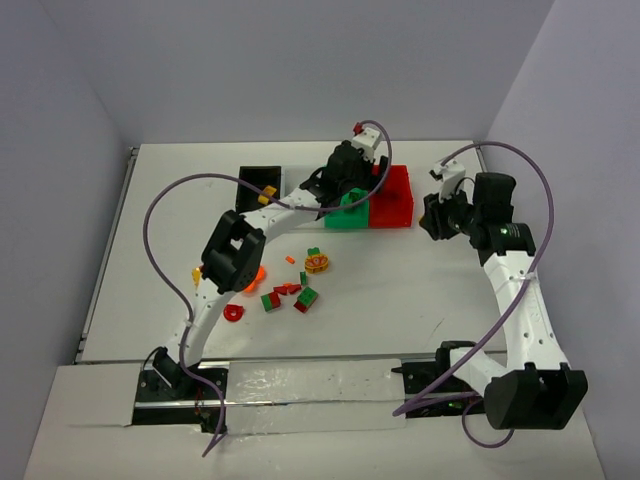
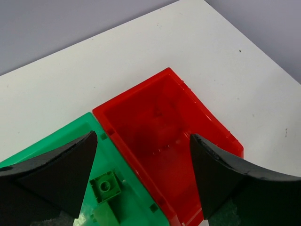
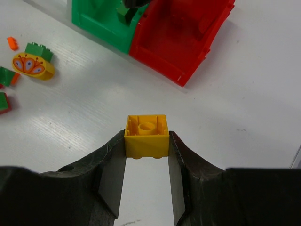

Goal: Sort the legos into containers by color

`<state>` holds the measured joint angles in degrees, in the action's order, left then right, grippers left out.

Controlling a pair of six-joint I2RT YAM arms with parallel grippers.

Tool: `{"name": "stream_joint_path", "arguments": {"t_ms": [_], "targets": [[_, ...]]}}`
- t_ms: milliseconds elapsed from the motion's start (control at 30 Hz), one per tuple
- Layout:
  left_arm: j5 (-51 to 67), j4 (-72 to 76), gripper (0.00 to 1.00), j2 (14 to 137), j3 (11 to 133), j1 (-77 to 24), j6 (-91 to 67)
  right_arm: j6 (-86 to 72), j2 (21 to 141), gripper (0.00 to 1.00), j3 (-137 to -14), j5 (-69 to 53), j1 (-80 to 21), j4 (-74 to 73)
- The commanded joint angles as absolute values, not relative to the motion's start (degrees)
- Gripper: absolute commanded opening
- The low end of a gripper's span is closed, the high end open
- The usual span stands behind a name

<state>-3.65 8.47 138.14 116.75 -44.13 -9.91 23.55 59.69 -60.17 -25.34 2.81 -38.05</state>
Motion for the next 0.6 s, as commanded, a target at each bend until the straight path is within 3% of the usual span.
{"name": "stream_joint_path", "arguments": {"t_ms": [0,167,367,567], "targets": [[0.1,4.0,0.90,123.2,115.8,-38.1,-16.2,19.8,62.7,0.00,-65.5,-24.5,-2.5,-33.6],[9.7,1.2,0.97,103.5,102.6,-26.8,-24.1,17.4,69.4,0.00,-68.8,-20.2,-12.6,-26.7],[17.0,-17.2,0.99,82.9,85.2,-8.9,-15.9,15.9,85.1,0.00,-78.2,-13.3,-26.0,-16.6],[28.1,-21.1,0.99,68.6,68.0,4.7,-12.4,13.2,103.1,0.00,-92.0,-10.5,-34.3,-11.6]]}}
